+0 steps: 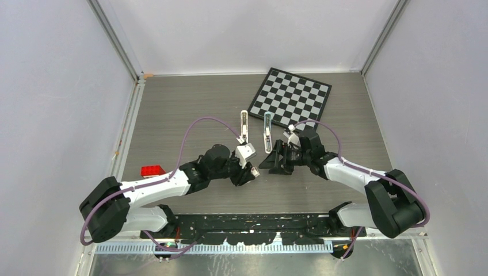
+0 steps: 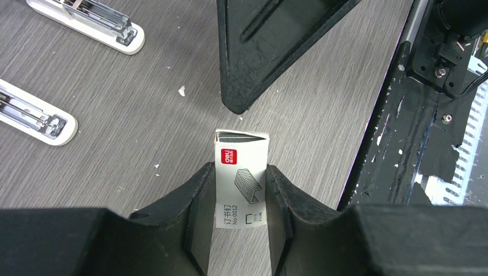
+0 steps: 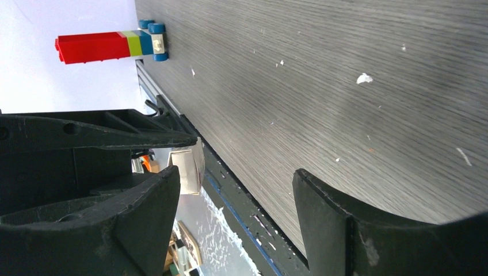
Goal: Load the staples into the stapler
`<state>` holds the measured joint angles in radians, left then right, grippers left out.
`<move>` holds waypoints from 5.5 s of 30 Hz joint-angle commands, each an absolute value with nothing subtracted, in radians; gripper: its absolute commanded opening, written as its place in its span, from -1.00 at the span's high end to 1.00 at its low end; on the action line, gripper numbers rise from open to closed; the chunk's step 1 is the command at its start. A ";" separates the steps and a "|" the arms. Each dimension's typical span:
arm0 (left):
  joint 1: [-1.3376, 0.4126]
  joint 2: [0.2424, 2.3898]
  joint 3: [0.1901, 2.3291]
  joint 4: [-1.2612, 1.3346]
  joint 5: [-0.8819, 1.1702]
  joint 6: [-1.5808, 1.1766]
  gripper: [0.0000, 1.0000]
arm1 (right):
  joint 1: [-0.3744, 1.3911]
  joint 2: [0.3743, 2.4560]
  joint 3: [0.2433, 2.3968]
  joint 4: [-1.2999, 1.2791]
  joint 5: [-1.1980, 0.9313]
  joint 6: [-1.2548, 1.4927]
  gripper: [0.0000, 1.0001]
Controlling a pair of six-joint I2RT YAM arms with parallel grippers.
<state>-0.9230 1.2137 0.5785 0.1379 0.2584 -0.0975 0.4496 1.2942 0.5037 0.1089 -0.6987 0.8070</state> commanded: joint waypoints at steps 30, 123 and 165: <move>-0.928 1.197 0.574 0.242 0.284 -0.095 0.24 | 0.489 1.338 0.498 0.182 -0.749 0.819 -0.46; -0.929 1.059 0.554 0.034 0.167 -0.079 -0.26 | 0.586 1.262 0.568 0.146 -0.693 0.876 0.67; -0.991 1.061 0.500 0.160 0.138 0.104 -0.23 | 0.586 1.284 0.555 0.187 -0.696 0.914 0.63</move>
